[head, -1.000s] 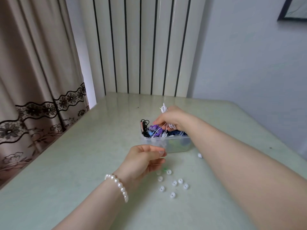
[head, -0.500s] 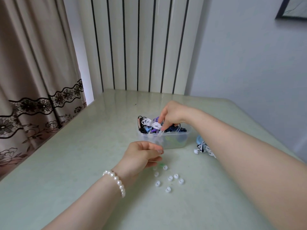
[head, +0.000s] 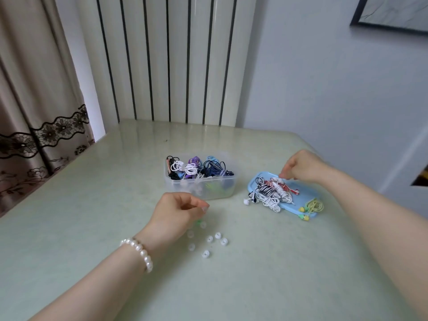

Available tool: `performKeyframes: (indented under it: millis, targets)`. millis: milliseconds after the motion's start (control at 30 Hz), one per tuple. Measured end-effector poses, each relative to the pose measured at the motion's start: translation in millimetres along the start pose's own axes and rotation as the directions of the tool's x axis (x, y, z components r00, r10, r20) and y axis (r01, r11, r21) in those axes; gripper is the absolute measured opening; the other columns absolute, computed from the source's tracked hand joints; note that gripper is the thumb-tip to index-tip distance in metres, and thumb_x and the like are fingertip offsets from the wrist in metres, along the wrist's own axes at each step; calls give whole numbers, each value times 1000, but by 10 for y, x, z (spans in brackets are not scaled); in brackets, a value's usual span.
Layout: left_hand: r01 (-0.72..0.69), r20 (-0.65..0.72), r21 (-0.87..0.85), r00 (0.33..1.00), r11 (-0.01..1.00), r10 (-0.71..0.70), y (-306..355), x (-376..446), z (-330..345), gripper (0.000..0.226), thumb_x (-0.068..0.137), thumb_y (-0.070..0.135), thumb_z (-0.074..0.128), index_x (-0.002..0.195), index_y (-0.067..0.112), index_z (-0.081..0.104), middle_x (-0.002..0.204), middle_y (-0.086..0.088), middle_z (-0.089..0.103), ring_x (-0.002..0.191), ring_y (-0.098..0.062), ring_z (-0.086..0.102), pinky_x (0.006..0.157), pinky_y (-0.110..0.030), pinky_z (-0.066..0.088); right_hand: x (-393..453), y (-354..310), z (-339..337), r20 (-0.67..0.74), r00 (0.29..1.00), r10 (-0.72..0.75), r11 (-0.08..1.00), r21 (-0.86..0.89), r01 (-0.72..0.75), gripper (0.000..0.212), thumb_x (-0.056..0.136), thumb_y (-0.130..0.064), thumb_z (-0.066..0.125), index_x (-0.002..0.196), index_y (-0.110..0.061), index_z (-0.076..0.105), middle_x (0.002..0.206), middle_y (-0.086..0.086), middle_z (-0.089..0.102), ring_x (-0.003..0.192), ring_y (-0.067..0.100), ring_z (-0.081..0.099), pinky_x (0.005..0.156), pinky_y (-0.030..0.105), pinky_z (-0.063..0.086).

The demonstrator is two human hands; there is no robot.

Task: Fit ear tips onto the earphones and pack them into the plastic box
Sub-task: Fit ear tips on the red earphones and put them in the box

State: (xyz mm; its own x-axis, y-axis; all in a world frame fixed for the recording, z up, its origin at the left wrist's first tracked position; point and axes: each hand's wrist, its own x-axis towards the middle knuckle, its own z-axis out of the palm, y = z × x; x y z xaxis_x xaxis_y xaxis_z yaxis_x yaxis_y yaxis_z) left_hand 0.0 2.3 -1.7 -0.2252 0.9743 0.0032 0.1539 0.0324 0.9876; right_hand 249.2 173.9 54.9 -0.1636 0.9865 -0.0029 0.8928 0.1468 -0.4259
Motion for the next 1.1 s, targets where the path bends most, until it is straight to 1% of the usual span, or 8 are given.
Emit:
performKeyframes:
  millis: [100, 267, 400, 500, 633, 733, 967, 1100]
  targets:
    - [-44, -24, 65, 999, 997, 45, 1, 3, 39, 19, 80, 1, 66, 67, 14, 68, 66, -9, 64, 47, -11, 53, 40, -20, 44, 13, 217, 114, 18, 1000, 26, 998, -60, -24, 18, 78, -5, 67, 95, -9, 71, 93, 8, 67, 83, 17, 55, 62, 21, 40]
    - [-66, -7, 83, 998, 994, 67, -27, 18, 73, 16, 79, 5, 69, 67, 16, 69, 60, -8, 61, 48, -18, 45, 40, -22, 38, 26, 273, 309, 116, 992, -40, 999, 8, 40, 47, 82, 2, 55, 125, -16, 54, 115, 10, 57, 88, 18, 49, 77, 20, 34]
    - [-37, -11, 6, 999, 999, 37, -14, 28, 54, 17, 79, 0, 68, 67, 12, 68, 63, -5, 62, 43, -4, 52, 37, -16, 40, 39, 310, 348, 65, 995, -82, 994, 76, 77, 22, 75, 4, 68, 84, -16, 65, 83, 6, 61, 70, 16, 52, 67, 21, 38]
    - [-35, -15, -7, 999, 999, 35, -22, 39, 55, 16, 79, -2, 67, 68, 10, 68, 63, -4, 61, 41, -2, 51, 36, -15, 40, 59, 324, 260, -27, 997, -79, 990, 113, 82, 28, 68, -2, 77, 58, -21, 60, 64, 1, 61, 63, 17, 52, 60, 23, 39]
    - [-33, 2, 15, 999, 999, 33, -49, 42, 69, 16, 79, 0, 67, 68, 12, 69, 61, -2, 62, 43, -2, 50, 38, -17, 40, 107, 312, 178, -53, 992, -113, 982, 144, 120, 25, 73, 1, 72, 60, -20, 64, 67, -2, 63, 74, 17, 56, 75, 26, 43]
    - [-36, 10, 20, 999, 999, 36, -56, 38, 67, 15, 79, 1, 68, 69, 12, 69, 58, -1, 60, 42, -3, 47, 38, -18, 39, 128, 260, 204, -23, 991, -135, 965, 223, 137, 21, 77, 9, 63, 85, -10, 69, 77, 8, 62, 80, 18, 56, 75, 24, 43]
    - [-33, 21, 35, 999, 999, 33, -78, 50, 73, 16, 79, 3, 68, 67, 14, 69, 54, 1, 60, 44, -6, 47, 40, -21, 39, 168, 82, 380, 153, 959, -236, 950, -172, 262, 37, 84, -7, 58, 117, -23, 63, 105, 0, 60, 87, 16, 51, 74, 19, 34]
    - [-32, 27, 38, 999, 999, 31, -91, 63, 72, 15, 79, 3, 68, 68, 13, 70, 54, -2, 59, 41, -6, 46, 39, -21, 39, 214, 82, 325, 213, 970, -118, 957, -238, 168, 28, 82, -8, 61, 108, -18, 63, 88, 0, 55, 78, 18, 52, 60, 25, 38]
